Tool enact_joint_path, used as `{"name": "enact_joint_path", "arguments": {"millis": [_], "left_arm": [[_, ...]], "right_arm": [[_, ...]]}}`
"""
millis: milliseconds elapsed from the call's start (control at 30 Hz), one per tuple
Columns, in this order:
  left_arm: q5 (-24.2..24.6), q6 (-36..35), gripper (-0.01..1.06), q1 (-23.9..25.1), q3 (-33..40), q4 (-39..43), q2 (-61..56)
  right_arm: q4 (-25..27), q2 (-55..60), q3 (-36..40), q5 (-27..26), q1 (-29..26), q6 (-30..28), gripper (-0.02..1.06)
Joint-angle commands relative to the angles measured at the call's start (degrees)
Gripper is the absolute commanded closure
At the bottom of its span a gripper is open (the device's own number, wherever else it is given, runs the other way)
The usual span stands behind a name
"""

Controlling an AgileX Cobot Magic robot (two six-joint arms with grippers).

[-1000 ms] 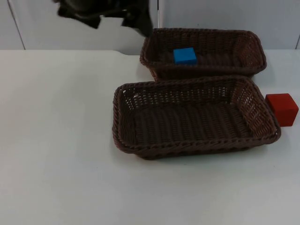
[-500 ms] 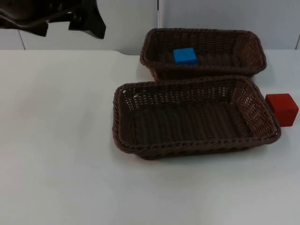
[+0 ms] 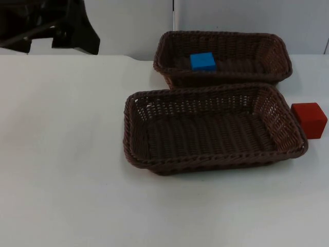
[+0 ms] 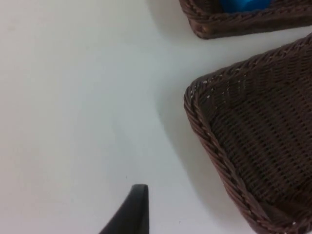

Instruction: Pick up one cube with the left hand and place it into the upper basket. Pick up one cube with the right hand and place it into the lower basket.

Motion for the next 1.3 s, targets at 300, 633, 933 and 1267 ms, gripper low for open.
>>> {"name": "enact_joint_path", "arguments": {"millis": [300, 633, 933, 1267], "left_arm": [[-1.0, -2.1, 0.0, 0.1, 6.6, -1.7, -8.2], [3.3, -2.1, 0.0, 0.1, 7.5, -1.1, -14.1], [3.2, -2.1, 0.0, 0.1, 13.5, -1.0, -21.2], [4.2, -2.1, 0.0, 0.1, 16.3, -0.9, -29.8]], "right_arm": [[0.0, -0.2, 0.1, -0.2, -0.2, 0.0, -0.01], [0.0, -0.2, 0.1, -0.2, -0.2, 0.0, -0.01], [0.0, -0.2, 0.1, -0.2, -0.2, 0.0, -0.01], [0.5, -0.2, 0.1, -0.2, -0.2, 0.2, -0.01]]}}
